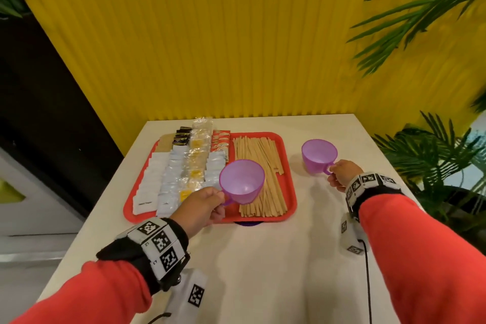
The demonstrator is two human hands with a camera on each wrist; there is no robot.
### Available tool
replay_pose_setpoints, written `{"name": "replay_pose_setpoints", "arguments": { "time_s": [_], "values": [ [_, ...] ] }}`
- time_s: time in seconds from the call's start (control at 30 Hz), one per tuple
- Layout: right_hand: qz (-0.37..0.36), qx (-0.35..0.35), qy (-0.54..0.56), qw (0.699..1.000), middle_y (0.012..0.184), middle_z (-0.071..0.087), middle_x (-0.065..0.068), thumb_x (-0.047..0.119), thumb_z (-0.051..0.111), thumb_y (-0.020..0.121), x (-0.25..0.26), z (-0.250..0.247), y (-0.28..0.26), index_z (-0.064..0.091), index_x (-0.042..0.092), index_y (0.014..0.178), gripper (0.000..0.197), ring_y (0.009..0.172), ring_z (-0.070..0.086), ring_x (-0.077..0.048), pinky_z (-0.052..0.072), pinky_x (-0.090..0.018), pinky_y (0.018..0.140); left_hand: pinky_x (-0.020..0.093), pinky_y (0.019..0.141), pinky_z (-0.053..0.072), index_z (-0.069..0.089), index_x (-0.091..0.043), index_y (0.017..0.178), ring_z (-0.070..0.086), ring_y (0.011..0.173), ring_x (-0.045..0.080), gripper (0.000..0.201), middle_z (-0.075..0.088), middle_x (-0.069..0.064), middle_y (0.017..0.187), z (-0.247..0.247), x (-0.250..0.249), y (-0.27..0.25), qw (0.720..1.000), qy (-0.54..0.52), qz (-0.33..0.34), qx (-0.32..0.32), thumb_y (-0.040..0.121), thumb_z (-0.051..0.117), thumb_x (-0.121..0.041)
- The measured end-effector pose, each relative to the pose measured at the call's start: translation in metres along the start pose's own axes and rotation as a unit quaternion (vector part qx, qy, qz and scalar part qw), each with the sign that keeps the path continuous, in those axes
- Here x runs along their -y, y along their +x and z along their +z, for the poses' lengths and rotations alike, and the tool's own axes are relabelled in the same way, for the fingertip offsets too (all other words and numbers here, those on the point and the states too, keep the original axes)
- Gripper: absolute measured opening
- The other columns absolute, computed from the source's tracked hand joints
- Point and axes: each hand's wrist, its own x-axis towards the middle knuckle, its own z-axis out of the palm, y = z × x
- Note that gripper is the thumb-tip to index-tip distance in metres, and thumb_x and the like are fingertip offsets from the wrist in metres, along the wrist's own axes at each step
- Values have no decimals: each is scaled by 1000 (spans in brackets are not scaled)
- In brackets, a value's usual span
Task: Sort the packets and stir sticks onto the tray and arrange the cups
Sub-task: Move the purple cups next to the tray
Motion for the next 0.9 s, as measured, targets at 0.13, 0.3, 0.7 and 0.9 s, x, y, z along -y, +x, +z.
{"name": "replay_pose_setpoints", "arguments": {
  "time_s": [0.13,0.3,0.7,0.9],
  "values": [
    [-1,2,20,1000,65,49,-11,8,35,98,10,19,8,47,2,93,15,55,45,-21,33,-25,52,18,54,36,50,-13,76,47,59,12,25,52,3,69,-11,7,3,1000,2,2,3,99,40,-16],
    [7,26,11,1000,82,55,-11,2,44,94,14,28,17,49,11,84,14,65,53,-21,42,-26,56,19,54,33,50,-14,75,46,59,11,26,53,2,70,-16,15,7,1000,6,-4,7,99,40,-16],
    [18,17,11,1000,95,55,-13,5,44,94,18,32,19,46,-4,129,36,67,54,-20,46,-28,58,21,53,34,51,-14,76,47,58,13,25,52,3,68,-18,14,15,1000,-9,-6,5,99,39,-14],
    [-74,-96,60,991,99,63,-21,11,48,87,32,31,-20,57,5,99,16,96,59,-35,45,-41,85,23,55,32,51,-15,74,47,56,13,29,51,2,65,-12,10,10,996,-77,-30,25,96,33,-8]
  ]
}}
